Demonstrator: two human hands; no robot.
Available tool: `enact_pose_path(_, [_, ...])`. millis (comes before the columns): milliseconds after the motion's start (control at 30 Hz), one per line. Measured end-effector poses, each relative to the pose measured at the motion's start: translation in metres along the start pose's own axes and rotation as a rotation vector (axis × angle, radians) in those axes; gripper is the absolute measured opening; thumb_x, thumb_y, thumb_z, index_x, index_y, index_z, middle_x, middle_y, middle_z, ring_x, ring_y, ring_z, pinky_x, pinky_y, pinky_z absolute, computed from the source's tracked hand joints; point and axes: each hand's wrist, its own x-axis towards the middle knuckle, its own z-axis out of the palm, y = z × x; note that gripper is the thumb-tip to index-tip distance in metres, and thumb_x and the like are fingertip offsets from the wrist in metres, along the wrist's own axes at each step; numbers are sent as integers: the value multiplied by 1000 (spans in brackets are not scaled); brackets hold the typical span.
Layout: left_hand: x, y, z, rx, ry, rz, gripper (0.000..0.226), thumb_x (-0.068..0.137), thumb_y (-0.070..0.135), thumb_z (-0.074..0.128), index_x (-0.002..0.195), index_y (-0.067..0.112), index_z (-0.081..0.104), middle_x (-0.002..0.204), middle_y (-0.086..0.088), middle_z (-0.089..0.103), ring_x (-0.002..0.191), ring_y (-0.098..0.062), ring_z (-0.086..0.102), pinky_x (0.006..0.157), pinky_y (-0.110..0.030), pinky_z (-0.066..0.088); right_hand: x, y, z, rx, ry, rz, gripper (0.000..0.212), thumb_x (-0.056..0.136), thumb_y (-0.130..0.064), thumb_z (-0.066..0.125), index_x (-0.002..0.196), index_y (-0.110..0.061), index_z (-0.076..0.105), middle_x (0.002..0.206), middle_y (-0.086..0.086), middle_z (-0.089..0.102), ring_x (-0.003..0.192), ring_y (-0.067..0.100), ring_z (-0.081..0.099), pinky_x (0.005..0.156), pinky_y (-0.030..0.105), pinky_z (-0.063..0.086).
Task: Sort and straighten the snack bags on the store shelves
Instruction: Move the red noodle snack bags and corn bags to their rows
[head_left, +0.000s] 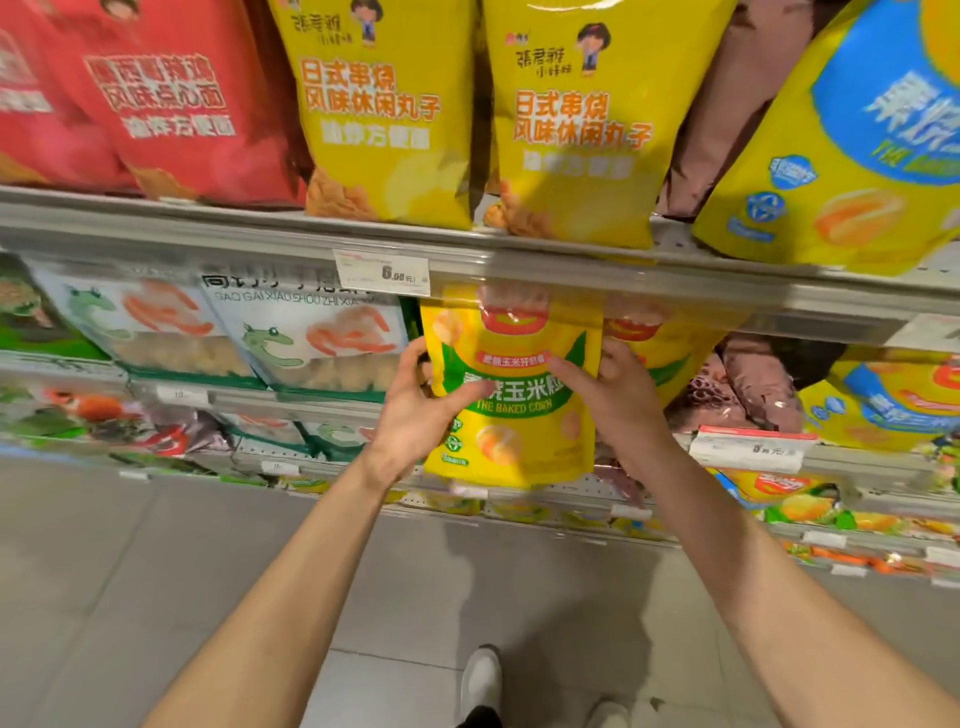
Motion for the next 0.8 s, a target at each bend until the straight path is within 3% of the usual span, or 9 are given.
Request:
enact_pose_path(100, [15,6,0,25,6,29,72,75,15,90,134,22,49,104,4,74,84,-2,74,76,-25,61,4,8,4,-63,-45,1,38,83,-25,84,110,-31,58,100,-9,78,86,6,75,67,25,59])
enact_pose_path(167, [24,6,-1,38,-1,31,73,75,14,90,134,21,48,106,5,72,84,0,73,79,-25,62,10,14,9,-99,-18,-3,47,81,-26,86,118,-29,58,106,-8,77,93,10,75,69,29,61])
enact_pose_path(233, [33,3,-1,44,14,47,72,73,14,91,132,22,49,109,3,72,91,-6,74,88,-36,62,18,19,15,-124,41,-15,57,79,-28,88,125,-24,55,107,-8,77,96,14,75,77,40,62])
enact_pose_path(333, [43,-3,-2,100,45,93,65,72,17,92,124,22,52,106,3,74,93,-14,74,92,-46,60,29,26,24,-153,137,-23,53,76,-33,90,114,-33,53,99,-10,76,92,17,74,86,52,60])
enact_pose_path(500, [56,-11,-1,341,121,184,57,72,45,89,112,34,49,100,10,74,93,-13,71,86,-44,59,41,29,37,-170,218,-40,50,74,-40,89,105,-30,50,95,-8,77,94,12,74,90,52,58])
enact_pose_path(633, [63,-11,1,445,162,226,62,75,55,83,121,29,50,113,3,72,103,-22,68,89,-43,57,54,35,39,-172,234,-28,62,64,-59,82,111,-32,51,97,-11,77,97,13,73,84,54,60])
enact_pose_path(700, [65,-9,5,442,174,227,62,79,48,84,127,23,52,114,1,71,103,-22,67,89,-40,56,56,32,41,-193,249,-21,61,71,-52,83,115,-29,49,97,-9,76,98,15,73,85,54,60])
enact_pose_path(800, [73,-8,9,461,186,213,56,83,40,83,125,16,53,108,-1,69,98,-23,66,83,-36,54,57,23,48,-244,286,-14,43,86,-34,81,110,-24,47,103,-5,73,101,19,70,96,49,56])
